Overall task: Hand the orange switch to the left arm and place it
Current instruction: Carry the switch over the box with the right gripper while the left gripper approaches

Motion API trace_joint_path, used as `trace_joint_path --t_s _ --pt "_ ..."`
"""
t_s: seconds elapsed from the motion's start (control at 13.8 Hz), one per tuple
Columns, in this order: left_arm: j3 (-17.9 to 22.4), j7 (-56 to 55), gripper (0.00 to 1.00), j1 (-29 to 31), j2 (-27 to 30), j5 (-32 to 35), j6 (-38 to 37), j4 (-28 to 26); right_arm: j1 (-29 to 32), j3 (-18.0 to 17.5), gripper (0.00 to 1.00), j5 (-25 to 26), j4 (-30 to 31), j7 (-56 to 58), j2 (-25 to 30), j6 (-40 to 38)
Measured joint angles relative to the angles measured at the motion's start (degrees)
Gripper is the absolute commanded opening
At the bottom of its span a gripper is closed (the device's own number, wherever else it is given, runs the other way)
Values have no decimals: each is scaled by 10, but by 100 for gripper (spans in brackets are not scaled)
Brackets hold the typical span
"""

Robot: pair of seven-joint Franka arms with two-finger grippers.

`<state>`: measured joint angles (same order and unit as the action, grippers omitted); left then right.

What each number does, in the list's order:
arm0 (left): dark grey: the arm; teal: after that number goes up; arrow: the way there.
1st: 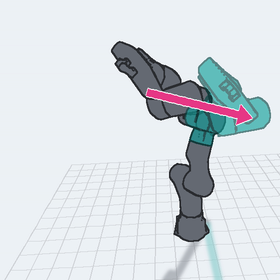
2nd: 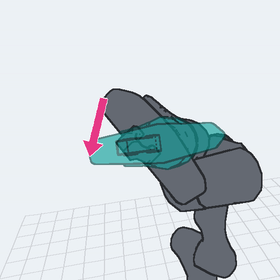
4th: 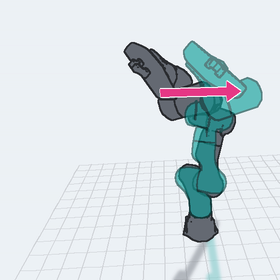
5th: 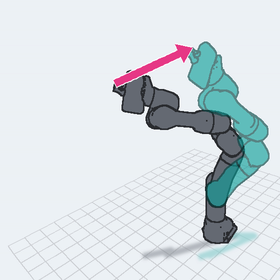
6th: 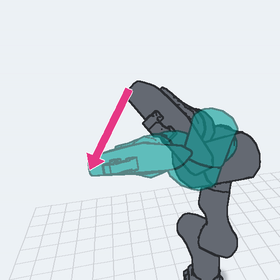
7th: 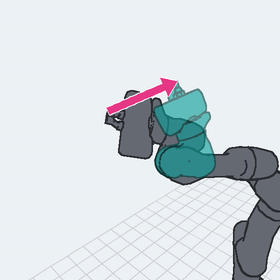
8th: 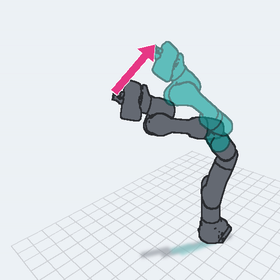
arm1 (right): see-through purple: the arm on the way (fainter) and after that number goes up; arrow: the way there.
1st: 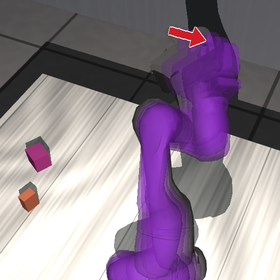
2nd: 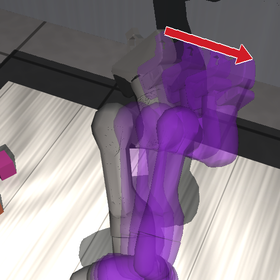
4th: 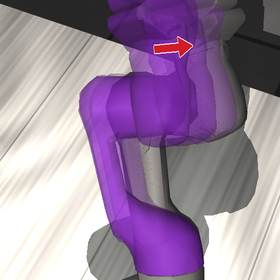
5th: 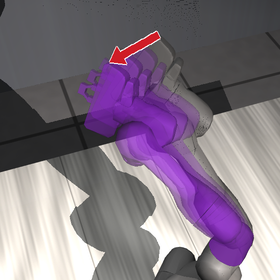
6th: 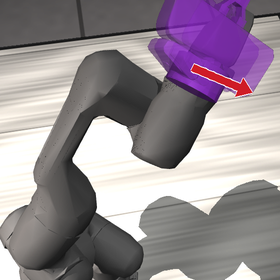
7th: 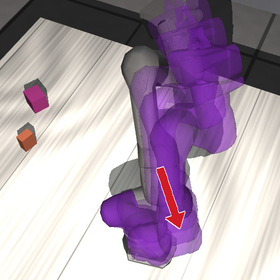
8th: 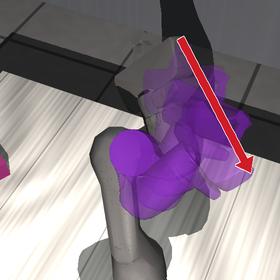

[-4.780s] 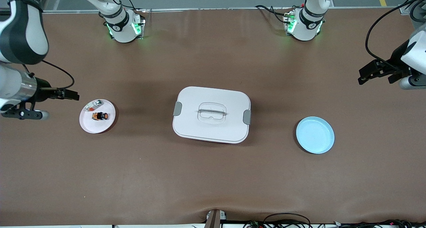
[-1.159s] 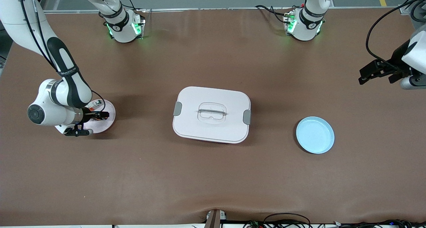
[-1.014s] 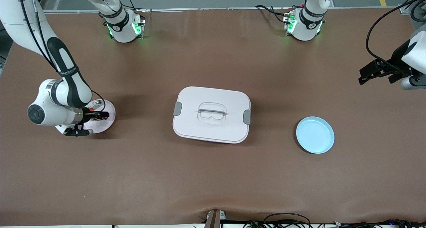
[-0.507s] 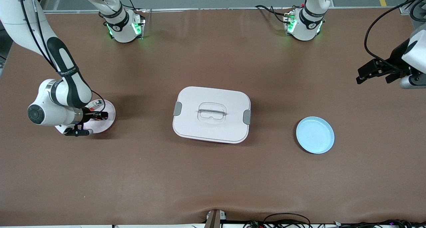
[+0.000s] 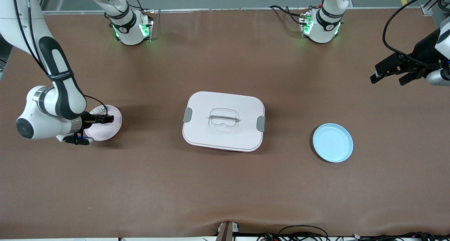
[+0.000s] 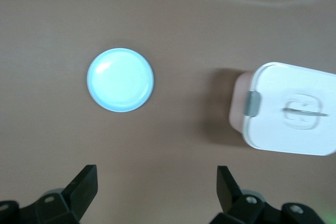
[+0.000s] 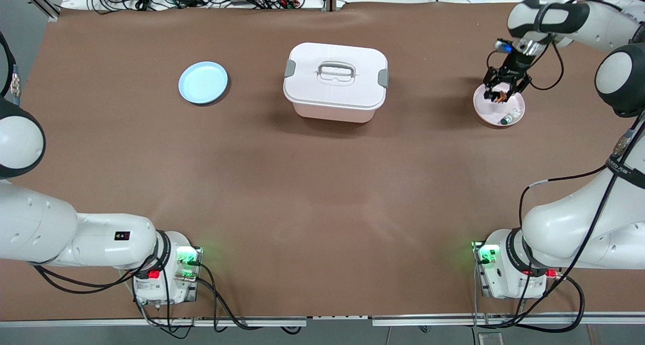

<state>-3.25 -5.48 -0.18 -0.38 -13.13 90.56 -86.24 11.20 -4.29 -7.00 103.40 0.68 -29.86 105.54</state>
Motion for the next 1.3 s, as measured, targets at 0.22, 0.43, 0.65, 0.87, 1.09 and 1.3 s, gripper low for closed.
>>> trace_joint_path --t_s 0.22,0.43,0.65,0.87,1.09,1.3 --pt "0 0 100 0 0 -62 -1 1 -13 -24 0 -44 -36 -110 19 -74" --pt "2 0 100 1 0 -124 -1 1 -51 -30 0 -101 -52 -221 39 -110" --pt "1 0 100 -1 -3 -186 -1 1 -93 -32 0 -174 -89 -343 47 -139" --pt "-2 1 100 -11 -20 -244 14 1 -134 -33 0 -228 -132 -460 48 -144" --pt "-5 3 100 -54 -40 -269 54 1 -184 -33 0 -269 -179 -592 48 -142" --pt "-7 -2 100 -126 -57 -270 111 1 -234 -33 0 -293 -228 -701 34 -119"
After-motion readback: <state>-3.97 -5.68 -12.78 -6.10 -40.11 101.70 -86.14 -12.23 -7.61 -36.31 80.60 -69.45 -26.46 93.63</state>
